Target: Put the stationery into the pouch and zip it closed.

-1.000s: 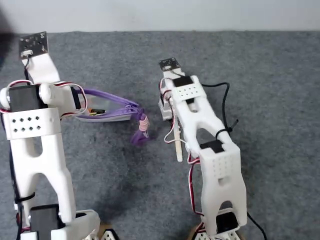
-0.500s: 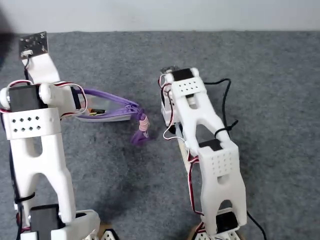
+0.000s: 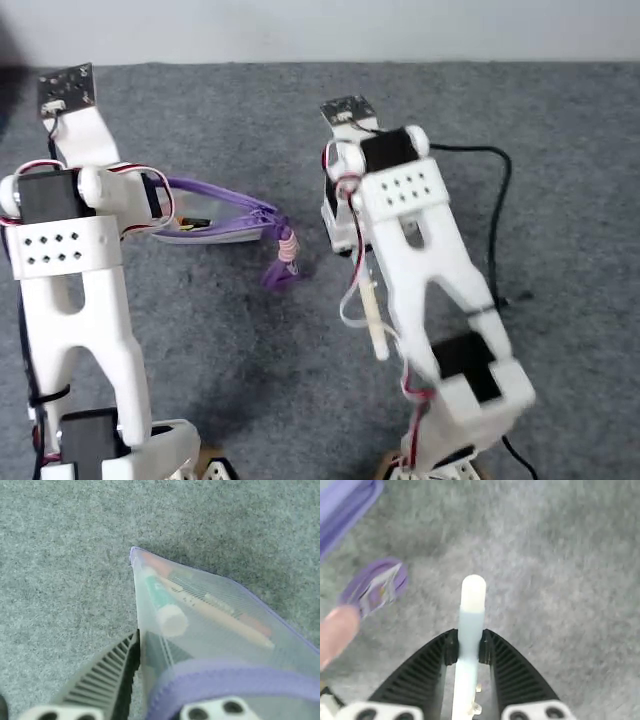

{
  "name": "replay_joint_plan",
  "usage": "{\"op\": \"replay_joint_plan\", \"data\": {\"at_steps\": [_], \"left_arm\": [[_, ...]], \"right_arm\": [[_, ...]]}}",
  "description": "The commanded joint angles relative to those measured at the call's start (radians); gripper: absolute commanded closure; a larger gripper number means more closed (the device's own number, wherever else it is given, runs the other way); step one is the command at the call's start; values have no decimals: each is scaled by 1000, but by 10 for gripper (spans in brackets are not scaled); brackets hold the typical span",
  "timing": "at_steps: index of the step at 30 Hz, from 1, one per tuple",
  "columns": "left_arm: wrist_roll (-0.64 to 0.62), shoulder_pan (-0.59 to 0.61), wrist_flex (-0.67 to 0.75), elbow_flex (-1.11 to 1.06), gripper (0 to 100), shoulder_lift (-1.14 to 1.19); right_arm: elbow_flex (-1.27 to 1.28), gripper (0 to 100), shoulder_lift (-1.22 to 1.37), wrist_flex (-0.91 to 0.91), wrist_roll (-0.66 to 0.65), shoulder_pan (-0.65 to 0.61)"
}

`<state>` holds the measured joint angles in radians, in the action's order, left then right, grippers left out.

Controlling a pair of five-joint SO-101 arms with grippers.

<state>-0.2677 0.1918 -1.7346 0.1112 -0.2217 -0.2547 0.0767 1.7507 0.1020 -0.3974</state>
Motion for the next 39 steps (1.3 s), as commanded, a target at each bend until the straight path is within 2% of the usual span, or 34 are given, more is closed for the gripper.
{"op": "replay_joint_plan", "data": {"at_steps": [1,10,14,28,35,39], "left_arm": [[-14,-11,5,21,987,-51],[-55,-12,15,27,987,-51],[-55,-12,26,27,987,-51],[-57,-12,26,27,987,-51],[-57,-12,26,27,987,-51],[-57,-11,26,27,987,-51]], "right_arm": [[28,991,-217,24,87,-64],[25,991,-512,-240,273,-288],[29,991,-585,-418,301,-348],[31,991,-449,-1007,233,-341],[32,991,-308,-1142,132,-312],[124,991,-278,-1184,100,-295]]}}
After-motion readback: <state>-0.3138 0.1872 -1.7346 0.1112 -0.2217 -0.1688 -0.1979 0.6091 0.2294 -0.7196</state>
